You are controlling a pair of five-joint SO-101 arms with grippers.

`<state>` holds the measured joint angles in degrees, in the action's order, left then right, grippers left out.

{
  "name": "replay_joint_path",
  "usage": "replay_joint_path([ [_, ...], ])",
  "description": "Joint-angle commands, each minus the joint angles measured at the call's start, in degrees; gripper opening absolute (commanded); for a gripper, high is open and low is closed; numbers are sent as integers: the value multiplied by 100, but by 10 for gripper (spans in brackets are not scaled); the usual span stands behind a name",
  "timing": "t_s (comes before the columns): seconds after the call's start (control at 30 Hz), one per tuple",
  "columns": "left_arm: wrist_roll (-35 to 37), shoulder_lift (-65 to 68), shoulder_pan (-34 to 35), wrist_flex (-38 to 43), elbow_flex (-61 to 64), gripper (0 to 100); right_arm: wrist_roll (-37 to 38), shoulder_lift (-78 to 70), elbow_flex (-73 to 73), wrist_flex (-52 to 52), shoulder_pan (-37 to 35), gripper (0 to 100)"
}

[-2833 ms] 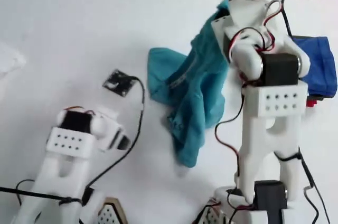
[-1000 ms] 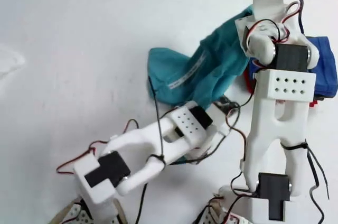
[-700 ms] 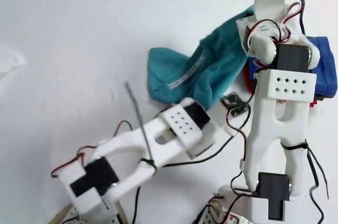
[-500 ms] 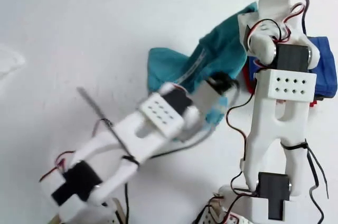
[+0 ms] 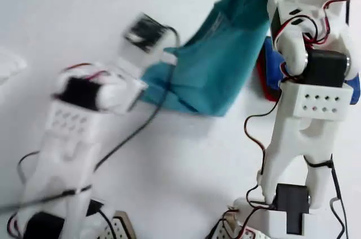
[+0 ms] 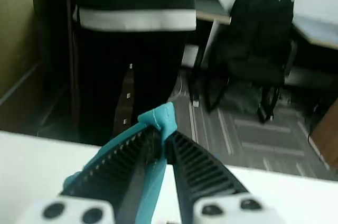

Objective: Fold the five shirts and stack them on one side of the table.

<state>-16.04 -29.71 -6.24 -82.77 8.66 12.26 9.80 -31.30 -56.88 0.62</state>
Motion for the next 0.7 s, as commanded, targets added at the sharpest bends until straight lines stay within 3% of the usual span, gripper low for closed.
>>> replay_joint_path([
  [0.0,-62,-475,431,-62,-725,26,-18,48,-747,119,-110,19],
  [0.37,-70,-501,554,-765,-2527,26,-35,84,-2312,-224,-163,19],
  [0.5,-70,-501,554,-1108,-3046,26,-62,84,-2892,-998,-207,19],
  [0.67,-343,-501,554,-1521,-3319,26,-651,57,-3200,-2149,-180,19],
])
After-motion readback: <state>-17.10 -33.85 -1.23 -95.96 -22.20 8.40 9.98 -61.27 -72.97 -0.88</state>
